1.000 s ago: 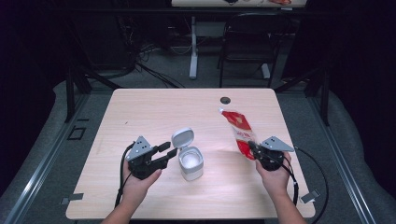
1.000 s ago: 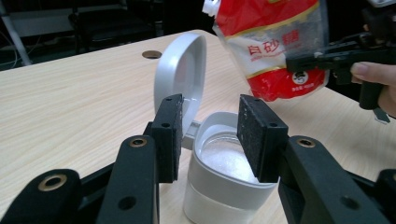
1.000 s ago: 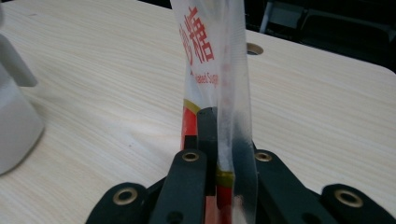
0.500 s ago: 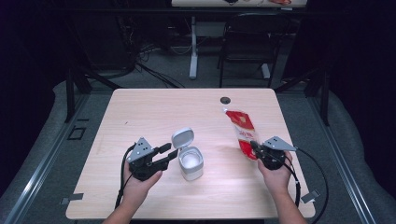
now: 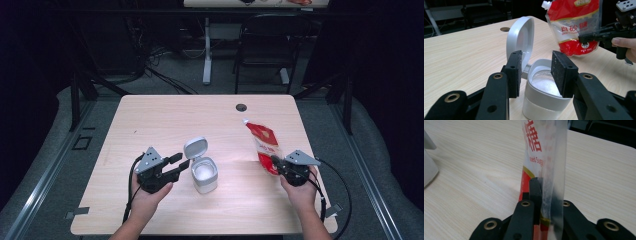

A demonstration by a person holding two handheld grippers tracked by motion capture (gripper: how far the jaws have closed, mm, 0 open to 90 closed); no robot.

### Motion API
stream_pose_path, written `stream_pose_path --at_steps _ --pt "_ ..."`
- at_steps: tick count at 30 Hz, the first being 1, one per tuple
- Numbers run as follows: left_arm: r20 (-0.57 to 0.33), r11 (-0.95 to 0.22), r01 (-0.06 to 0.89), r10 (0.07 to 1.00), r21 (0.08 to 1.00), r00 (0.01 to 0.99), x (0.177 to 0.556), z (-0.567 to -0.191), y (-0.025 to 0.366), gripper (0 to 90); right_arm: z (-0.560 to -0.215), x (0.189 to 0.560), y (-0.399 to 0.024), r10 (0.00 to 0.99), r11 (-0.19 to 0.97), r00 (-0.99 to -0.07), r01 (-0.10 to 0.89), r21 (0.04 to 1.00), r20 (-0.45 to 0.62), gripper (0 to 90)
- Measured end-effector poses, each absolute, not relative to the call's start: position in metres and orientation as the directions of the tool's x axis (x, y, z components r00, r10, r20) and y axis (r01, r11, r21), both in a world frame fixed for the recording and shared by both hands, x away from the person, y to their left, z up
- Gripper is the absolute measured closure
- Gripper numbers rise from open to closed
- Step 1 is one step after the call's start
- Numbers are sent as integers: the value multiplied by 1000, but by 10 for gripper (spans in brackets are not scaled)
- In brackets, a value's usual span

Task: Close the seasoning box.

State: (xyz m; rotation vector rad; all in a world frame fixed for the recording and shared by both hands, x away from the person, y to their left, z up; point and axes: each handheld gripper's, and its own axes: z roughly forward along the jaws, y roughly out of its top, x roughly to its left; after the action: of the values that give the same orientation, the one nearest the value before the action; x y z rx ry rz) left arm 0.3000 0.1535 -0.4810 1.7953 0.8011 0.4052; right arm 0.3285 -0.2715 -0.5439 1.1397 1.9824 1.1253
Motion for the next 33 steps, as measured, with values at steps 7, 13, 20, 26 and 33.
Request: stream_pose_path --at_steps 7,13,20,26,33 --pt "-109 -185 321 693 929 713 301 -481 155 609 -545 326 -278 876 293 -478 412 863 -68 874" --pt "-109 -184 322 693 929 712 301 -481 155 608 -549 326 -280 871 290 -489 429 855 -49 865" --pt "-112 -176 321 697 931 708 301 -480 157 607 -553 328 -288 875 265 -484 440 858 -22 831" --pt "-114 -177 325 700 929 705 301 -480 158 605 -554 325 -289 873 249 -488 432 867 -7 738" --pt "-114 -170 322 703 931 702 301 -480 158 602 -548 319 -296 866 201 -499 400 894 28 642"
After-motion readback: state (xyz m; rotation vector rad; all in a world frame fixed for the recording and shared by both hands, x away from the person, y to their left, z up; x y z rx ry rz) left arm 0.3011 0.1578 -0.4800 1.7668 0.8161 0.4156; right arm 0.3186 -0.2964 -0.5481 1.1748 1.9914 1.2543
